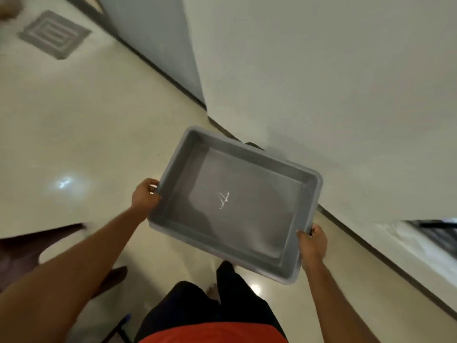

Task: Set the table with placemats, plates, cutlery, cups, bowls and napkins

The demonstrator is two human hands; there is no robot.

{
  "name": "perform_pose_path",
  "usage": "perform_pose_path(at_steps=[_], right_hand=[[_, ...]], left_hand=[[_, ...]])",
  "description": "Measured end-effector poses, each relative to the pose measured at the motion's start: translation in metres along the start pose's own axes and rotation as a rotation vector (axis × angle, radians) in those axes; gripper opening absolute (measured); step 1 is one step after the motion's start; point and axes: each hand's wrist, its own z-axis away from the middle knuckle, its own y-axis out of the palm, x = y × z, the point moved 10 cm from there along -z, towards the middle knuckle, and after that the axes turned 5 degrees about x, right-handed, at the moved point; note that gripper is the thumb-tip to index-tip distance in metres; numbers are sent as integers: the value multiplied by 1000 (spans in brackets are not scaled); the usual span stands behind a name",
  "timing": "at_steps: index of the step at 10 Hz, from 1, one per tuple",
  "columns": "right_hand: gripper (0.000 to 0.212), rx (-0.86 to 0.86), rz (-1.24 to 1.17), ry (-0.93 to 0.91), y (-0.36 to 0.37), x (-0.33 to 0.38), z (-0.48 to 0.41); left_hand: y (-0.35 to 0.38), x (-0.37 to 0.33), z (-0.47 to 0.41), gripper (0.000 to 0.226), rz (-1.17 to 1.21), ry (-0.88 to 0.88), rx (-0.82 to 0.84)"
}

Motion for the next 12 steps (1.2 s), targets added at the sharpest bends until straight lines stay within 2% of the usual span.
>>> perform_pose_path(at_steps=[2, 4, 6, 9, 10, 12], right_hand=[[31, -112, -143, 197, -22, -30, -35], [29, -205, -160, 287, -22, -38, -62], [31, -288, -128, 319, 1, -43, -64], [25, -389, -158, 358, 18, -55, -53], [38, -446, -249, 405, 20, -52, -36], [30, -538, -308, 312, 30, -9, 18]], left_hand=[[77, -67, -77, 39, -70, 33, 174], [122, -109, -136, 40, -153, 69, 301], [129, -111, -168, 42, -213, 70, 395], [135, -126, -183, 43, -301, 176, 473], [137, -132, -182, 41, -342, 240, 518], [124, -156, -161, 40, -389, 397, 532]])
